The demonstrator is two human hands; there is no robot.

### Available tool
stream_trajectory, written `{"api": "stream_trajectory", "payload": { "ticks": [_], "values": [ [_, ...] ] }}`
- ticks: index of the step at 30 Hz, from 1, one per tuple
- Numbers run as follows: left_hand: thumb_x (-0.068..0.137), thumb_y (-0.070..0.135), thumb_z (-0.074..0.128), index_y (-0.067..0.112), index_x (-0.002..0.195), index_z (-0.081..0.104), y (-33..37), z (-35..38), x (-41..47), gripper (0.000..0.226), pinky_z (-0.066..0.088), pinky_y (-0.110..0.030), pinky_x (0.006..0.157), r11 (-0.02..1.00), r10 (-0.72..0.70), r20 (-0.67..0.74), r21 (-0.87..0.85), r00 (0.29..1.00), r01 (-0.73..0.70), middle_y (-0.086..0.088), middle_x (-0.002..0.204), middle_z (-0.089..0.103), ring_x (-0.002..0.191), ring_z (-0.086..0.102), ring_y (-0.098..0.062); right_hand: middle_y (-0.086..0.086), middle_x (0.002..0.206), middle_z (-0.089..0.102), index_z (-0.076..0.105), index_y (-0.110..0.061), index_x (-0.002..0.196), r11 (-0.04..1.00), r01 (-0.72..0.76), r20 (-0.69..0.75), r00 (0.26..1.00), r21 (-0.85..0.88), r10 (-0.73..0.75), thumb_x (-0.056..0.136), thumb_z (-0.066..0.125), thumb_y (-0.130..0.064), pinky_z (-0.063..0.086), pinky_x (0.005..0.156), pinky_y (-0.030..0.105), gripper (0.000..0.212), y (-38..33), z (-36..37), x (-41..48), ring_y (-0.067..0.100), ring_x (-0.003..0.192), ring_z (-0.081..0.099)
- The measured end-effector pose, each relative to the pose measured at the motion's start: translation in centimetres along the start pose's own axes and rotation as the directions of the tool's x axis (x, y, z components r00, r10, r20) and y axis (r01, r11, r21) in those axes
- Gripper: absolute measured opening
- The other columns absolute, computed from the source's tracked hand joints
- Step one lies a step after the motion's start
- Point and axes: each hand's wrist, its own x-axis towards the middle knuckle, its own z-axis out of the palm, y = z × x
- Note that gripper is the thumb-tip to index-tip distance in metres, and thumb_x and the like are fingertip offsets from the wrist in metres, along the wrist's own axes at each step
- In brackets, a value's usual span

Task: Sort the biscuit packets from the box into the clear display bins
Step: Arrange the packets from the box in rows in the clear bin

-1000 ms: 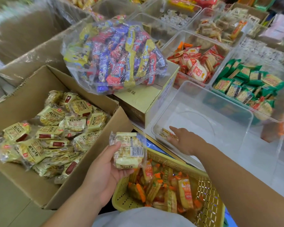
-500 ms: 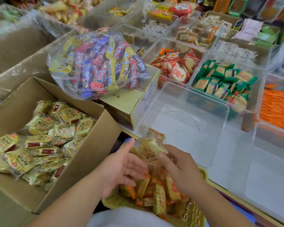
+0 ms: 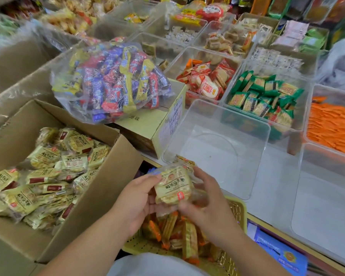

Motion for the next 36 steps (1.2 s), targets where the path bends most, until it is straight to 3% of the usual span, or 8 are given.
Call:
{"api": "stream_trajectory", "payload": {
  "ticks": [2, 4, 9, 13, 15, 17, 26, 36],
  "values": [
    [0.103, 0.021, 0.058, 0.007, 0.113, 0.076, 0.2, 0.4, 0.6, 0.025, 0.054, -0.064, 0.096, 0.999, -0.018, -0.020, 0.048, 1.000, 0.019, -0.024, 0.107, 0.076, 0.098, 0.072, -0.044, -0.018, 0.163, 0.024, 0.029, -0.052, 0.153, 0.891, 0.271, 0.087, 0.962, -0.364, -0.258, 0.079, 0.067, -0.073, 0.036, 0.114, 0.033, 0.085, 0.7, -0.2, 0.0, 0.007, 0.149, 0.028],
    [0.102, 0.024, 0.061, 0.011, 0.104, 0.080, 0.5, 0.9, 1.1, 0.023, 0.056, -0.064, 0.093, 0.994, -0.049, 0.039, 0.095, 0.998, 0.045, -0.026, 0.105, 0.075, 0.090, 0.069, -0.039, -0.006, 0.163, 0.032, 0.045, -0.041, 0.149, 0.738, 0.402, 0.139, 0.909, -0.541, -0.394, 0.089, 0.065, -0.055, 0.041, 0.113, 0.046, 0.065, 1.1, -0.3, 0.7, 0.026, 0.147, 0.034],
    [0.100, 0.051, 0.059, 0.024, 0.118, 0.070, 1.8, 1.6, 3.8, 0.035, 0.061, -0.041, 0.066, 0.911, -0.016, 0.066, 0.412, 0.998, -0.012, -0.009, 0.098, 0.077, 0.078, 0.074, -0.029, 0.001, 0.144, 0.056, 0.061, -0.026, 0.140, 0.798, 0.327, 0.006, 0.926, -0.506, -0.377, 0.100, 0.051, -0.036, 0.044, 0.107, 0.041, 0.042, 1.8, -2.2, 3.7, 0.028, 0.127, 0.054],
    [0.094, 0.063, 0.058, 0.041, 0.143, 0.050, 2.1, 0.8, 7.1, 0.053, 0.048, -0.044, 0.105, 0.461, 0.318, 0.045, 0.866, 0.947, -0.196, 0.008, 0.138, 0.057, 0.124, 0.056, -0.019, 0.003, 0.132, 0.063, 0.060, -0.028, 0.139, 0.861, 0.033, -0.115, 0.988, -0.507, -0.106, 0.104, 0.054, -0.029, 0.042, 0.101, 0.035, 0.035, 3.6, -4.9, 8.9, 0.026, 0.116, 0.057],
    [0.094, 0.066, 0.056, 0.041, 0.157, 0.033, 1.7, 0.6, 8.4, 0.071, 0.035, -0.045, 0.117, 0.193, 0.299, 0.133, 0.961, 0.945, -0.196, 0.003, 0.160, 0.037, 0.146, 0.034, -0.026, 0.011, 0.129, 0.063, 0.057, -0.025, 0.141, 0.827, -0.098, -0.103, 0.994, -0.553, 0.049, 0.107, 0.045, -0.035, 0.045, 0.096, 0.039, 0.037, 4.7, -5.9, 12.1, 0.034, 0.114, 0.058],
    [0.094, 0.071, 0.050, 0.036, 0.163, 0.019, 1.0, 0.6, 9.4, 0.083, 0.029, -0.046, 0.121, 0.065, 0.190, 0.157, 0.983, 0.969, -0.171, 0.001, 0.171, 0.018, 0.154, 0.023, -0.028, 0.016, 0.131, 0.060, 0.051, -0.023, 0.145, 0.788, -0.198, -0.112, 0.980, -0.583, 0.163, 0.108, 0.038, -0.037, 0.045, 0.096, 0.042, 0.041, 5.6, -6.2, 15.1, 0.040, 0.114, 0.057],
    [0.095, 0.077, 0.032, 0.027, 0.165, 0.011, -0.8, -0.5, 10.8, 0.089, 0.037, -0.039, 0.116, -0.032, 0.204, 0.178, 0.984, 0.963, -0.175, 0.006, 0.174, 0.001, 0.154, 0.027, -0.020, 0.017, 0.132, 0.059, 0.054, -0.015, 0.140, 0.662, -0.226, 0.065, 0.921, -0.714, 0.384, 0.107, 0.034, -0.044, 0.044, 0.095, 0.038, 0.047, 7.9, -2.1, 22.0, 0.036, 0.117, 0.057],
    [0.096, 0.075, 0.031, 0.028, 0.165, 0.015, -1.1, -0.8, 11.2, 0.085, 0.040, -0.037, 0.110, -0.034, 0.245, 0.198, 0.980, 0.949, -0.195, 0.006, 0.173, 0.003, 0.149, 0.036, -0.019, 0.017, 0.143, 0.051, 0.036, -0.016, 0.152, 0.686, -0.138, 0.225, 0.883, -0.715, 0.413, 0.100, 0.036, -0.065, 0.043, 0.103, 0.044, 0.071, 8.0, 0.7, 21.0, 0.038, 0.126, 0.051]
  ]
}}
